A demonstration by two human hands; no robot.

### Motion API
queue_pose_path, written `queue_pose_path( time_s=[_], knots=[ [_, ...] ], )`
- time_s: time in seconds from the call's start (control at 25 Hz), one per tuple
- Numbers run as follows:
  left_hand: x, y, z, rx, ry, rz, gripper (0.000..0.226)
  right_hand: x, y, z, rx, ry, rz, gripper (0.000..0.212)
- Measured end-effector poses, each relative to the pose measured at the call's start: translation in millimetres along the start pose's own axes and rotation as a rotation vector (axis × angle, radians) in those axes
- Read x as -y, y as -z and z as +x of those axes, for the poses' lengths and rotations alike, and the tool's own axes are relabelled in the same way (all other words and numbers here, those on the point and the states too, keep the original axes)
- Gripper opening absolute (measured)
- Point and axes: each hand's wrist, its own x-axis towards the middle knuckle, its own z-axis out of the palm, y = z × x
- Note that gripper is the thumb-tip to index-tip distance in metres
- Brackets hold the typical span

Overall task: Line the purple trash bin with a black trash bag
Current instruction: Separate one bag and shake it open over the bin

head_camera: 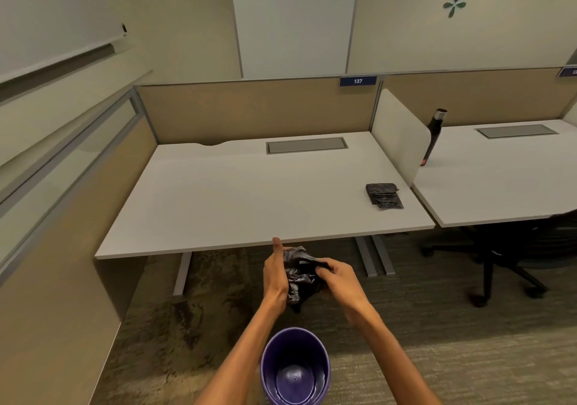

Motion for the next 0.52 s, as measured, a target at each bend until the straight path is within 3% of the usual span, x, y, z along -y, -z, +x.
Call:
queue_pose_path(
  time_s=[0.24,0.4,0.52],
  knots=[
    [9.8,27.9,9.3,-0.074,-0.013,0.116,0.067,-5.7,18.5,6.4,-0.058,-0.122,0.297,0.019],
    [22.2,42.7,19.0,-0.305,-0.038,0.514,0.031,-10.4,23.6,9.9,-0.118,-0.125,0.321,0.015],
    [17.5,38.8,15.5,-0.355,-0.142,0.652,0.029,-12.6,15.9,12.0,-0.196,-0.106,0.323,0.013]
  ],
)
